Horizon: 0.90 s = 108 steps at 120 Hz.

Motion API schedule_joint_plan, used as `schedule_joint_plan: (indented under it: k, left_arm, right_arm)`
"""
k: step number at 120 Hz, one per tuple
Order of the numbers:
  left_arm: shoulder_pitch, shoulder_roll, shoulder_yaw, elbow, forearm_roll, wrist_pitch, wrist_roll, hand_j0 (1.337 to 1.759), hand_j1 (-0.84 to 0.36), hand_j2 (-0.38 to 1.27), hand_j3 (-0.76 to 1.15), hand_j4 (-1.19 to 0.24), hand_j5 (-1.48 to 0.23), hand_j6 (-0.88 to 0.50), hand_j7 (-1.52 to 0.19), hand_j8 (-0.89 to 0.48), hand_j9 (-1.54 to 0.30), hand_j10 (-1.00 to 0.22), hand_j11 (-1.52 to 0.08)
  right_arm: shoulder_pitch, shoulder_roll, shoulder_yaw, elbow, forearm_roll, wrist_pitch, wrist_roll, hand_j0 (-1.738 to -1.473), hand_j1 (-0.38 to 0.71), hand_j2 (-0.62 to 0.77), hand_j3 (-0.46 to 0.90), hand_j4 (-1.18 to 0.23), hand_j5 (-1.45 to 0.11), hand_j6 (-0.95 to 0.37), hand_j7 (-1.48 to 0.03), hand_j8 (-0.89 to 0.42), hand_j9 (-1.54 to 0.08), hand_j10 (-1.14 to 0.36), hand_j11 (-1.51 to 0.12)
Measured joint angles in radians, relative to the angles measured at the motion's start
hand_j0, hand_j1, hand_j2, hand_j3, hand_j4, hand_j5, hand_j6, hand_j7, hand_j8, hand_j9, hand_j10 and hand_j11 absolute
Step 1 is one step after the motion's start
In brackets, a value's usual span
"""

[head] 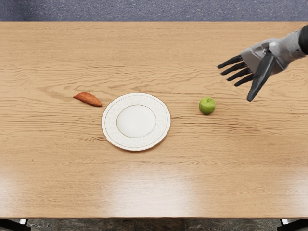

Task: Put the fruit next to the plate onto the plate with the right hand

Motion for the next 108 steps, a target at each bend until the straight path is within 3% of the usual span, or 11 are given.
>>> schedule_joint_plan:
  k: [18, 26, 31, 43, 51, 57, 66, 84, 108]
  left_arm:
    - [0.000, 0.000, 0.000, 0.000, 0.000, 0.000, 0.000, 1.658, 0.33, 0.00, 0.00, -0.01, -0.02, -0.01, -0.02, -0.01, -0.02, -0.01, -0.02]
    - [0.000, 0.000, 0.000, 0.000, 0.000, 0.000, 0.000, 1.658, 0.33, 0.00, 0.00, -0.01, -0.02, -0.01, -0.02, -0.01, -0.02, -0.01, -0.02]
    - [0.000, 0.000, 0.000, 0.000, 0.000, 0.000, 0.000, 1.658, 0.33, 0.00, 0.00, -0.01, -0.02, -0.01, -0.02, -0.01, -0.02, -0.01, -0.02]
    - [0.000, 0.000, 0.000, 0.000, 0.000, 0.000, 0.000, 1.658, 0.33, 0.00, 0.00, -0.01, -0.02, -0.01, -0.02, -0.01, -0.02, -0.01, -0.02]
    - [0.000, 0.000, 0.000, 0.000, 0.000, 0.000, 0.000, 1.658, 0.34, 0.00, 0.00, -0.01, -0.02, -0.01, -0.02, -0.01, -0.02, -0.01, -0.02]
    - [0.000, 0.000, 0.000, 0.000, 0.000, 0.000, 0.000, 1.658, 0.34, 0.00, 0.00, -0.01, -0.02, -0.01, -0.02, -0.01, -0.02, -0.01, -0.02]
    - [0.000, 0.000, 0.000, 0.000, 0.000, 0.000, 0.000, 1.658, 0.34, 0.00, 0.00, -0.01, -0.02, -0.01, -0.02, -0.01, -0.02, -0.01, -0.02]
    - [0.000, 0.000, 0.000, 0.000, 0.000, 0.000, 0.000, 1.658, 0.34, 0.00, 0.00, -0.01, -0.02, -0.01, -0.02, -0.01, -0.02, -0.01, -0.02]
    - [0.000, 0.000, 0.000, 0.000, 0.000, 0.000, 0.000, 1.658, 0.33, 0.00, 0.00, -0.01, -0.02, -0.01, -0.02, -0.01, -0.02, -0.01, -0.02]
  right_arm:
    - [0.006, 0.005, -0.002, 0.014, -0.031, 0.000, 0.000, -1.658, -0.35, 0.00, 0.00, 0.00, 0.00, 0.00, 0.00, 0.00, 0.00, 0.00, 0.00]
    - [0.103, 0.041, -0.095, 0.043, -0.093, -0.059, 0.000, -1.658, -0.35, 0.00, 0.00, 0.00, 0.00, 0.00, 0.00, 0.00, 0.00, 0.00, 0.00]
    - [0.213, 0.123, -0.246, 0.054, -0.104, -0.098, 0.000, -1.658, -0.35, 0.00, 0.00, 0.00, 0.00, 0.00, 0.00, 0.00, 0.00, 0.00, 0.00]
    - [0.486, 0.432, -0.637, 0.108, -0.061, -0.149, 0.000, -1.658, -0.35, 0.00, 0.00, 0.00, 0.00, 0.00, 0.00, 0.00, 0.00, 0.00, 0.00]
    - [0.550, 0.566, -0.712, 0.166, 0.004, -0.232, 0.000, -1.658, -0.35, 0.00, 0.00, 0.00, 0.00, 0.00, 0.00, 0.00, 0.00, 0.00, 0.00]
    - [0.528, 0.608, -0.676, 0.185, 0.031, -0.331, 0.000, -1.658, -0.35, 0.00, 0.00, 0.00, 0.00, 0.00, 0.00, 0.00, 0.00, 0.00, 0.00]
    - [0.415, 0.588, -0.560, 0.189, 0.043, -0.425, 0.000, -1.658, -0.35, 0.00, 0.00, 0.00, 0.00, 0.00, 0.00, 0.00, 0.00, 0.00, 0.00]
    - [0.165, 0.544, -0.317, 0.108, -0.015, -0.539, 0.000, -1.658, -0.35, 0.00, 0.00, 0.00, 0.00, 0.00, 0.00, 0.00, 0.00, 0.00, 0.00]
    - [0.033, 0.502, -0.193, 0.075, -0.199, -0.853, 0.000, -1.658, -0.35, 0.00, 0.00, 0.00, 0.00, 0.00, 0.00, 0.00, 0.00, 0.00, 0.00]
